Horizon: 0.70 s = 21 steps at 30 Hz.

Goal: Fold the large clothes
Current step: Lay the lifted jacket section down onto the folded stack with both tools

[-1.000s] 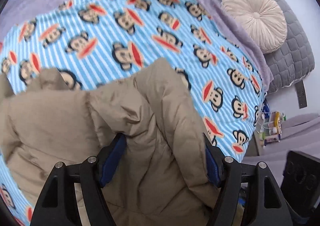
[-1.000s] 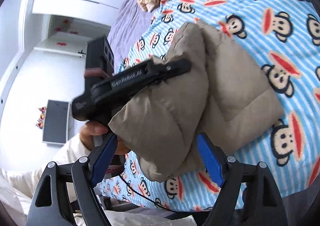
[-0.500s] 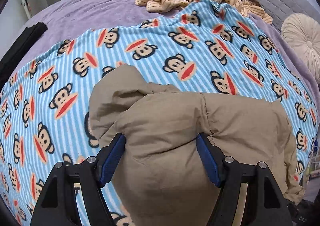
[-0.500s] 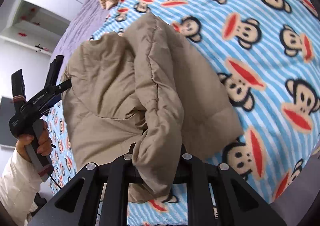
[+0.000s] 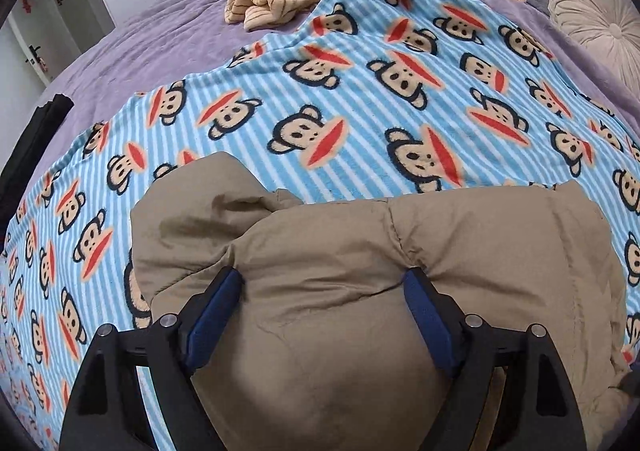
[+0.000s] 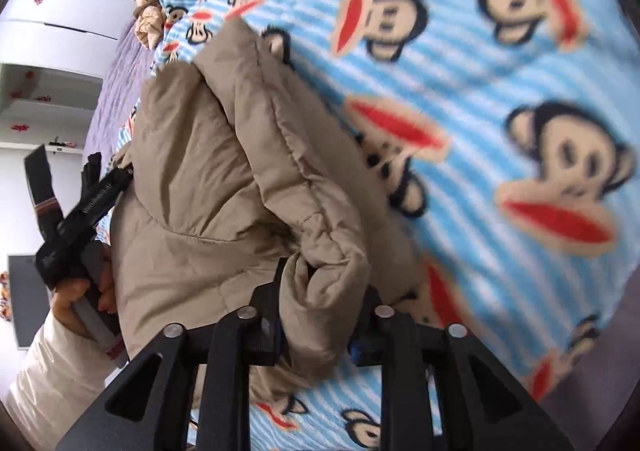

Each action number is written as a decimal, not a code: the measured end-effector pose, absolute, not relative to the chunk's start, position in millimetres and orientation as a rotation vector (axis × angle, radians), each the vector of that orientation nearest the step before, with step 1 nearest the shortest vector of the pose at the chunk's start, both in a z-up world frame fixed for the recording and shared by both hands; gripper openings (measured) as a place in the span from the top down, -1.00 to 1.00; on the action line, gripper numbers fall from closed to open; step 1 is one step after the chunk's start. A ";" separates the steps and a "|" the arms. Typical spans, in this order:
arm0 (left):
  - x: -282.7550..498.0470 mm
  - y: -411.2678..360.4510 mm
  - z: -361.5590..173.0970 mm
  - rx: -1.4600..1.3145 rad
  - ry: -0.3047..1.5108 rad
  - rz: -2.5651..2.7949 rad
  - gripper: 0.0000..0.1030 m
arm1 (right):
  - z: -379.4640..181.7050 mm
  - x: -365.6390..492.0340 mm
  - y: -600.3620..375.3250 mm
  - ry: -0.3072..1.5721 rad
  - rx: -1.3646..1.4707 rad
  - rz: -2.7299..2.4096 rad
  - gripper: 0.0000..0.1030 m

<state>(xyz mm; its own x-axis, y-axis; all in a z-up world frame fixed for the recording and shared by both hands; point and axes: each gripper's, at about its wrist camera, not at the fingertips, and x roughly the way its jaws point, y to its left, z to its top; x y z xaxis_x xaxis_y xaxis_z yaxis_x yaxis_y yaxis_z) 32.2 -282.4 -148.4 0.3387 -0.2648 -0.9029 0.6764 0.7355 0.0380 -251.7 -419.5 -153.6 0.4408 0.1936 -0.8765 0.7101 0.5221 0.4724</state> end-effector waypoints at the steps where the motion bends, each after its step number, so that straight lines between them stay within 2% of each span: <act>1: 31.5 -283.2 -148.8 0.455 1.057 -0.638 -0.63 | -138.9 -254.8 -422.9 1.075 0.965 -0.412 0.46; 4: 30.6 -285.2 -150.6 0.474 1.051 -0.625 -0.66 | -100.0 -253.5 -428.0 0.980 0.860 -0.390 0.46; 7: 29.8 -286.3 -150.9 0.487 1.048 -0.618 -0.66 | -86.6 -227.7 -422.6 0.977 0.788 -0.258 0.46; 13: 29.5 -277.4 -132.5 0.491 1.068 -0.597 -0.66 | -147.7 -181.5 -397.6 1.212 0.703 -0.151 0.47; 21: -11.5 -200.2 -92.8 0.330 1.147 -0.570 -0.66 | -181.9 -194.9 -400.8 1.305 0.777 -0.101 0.47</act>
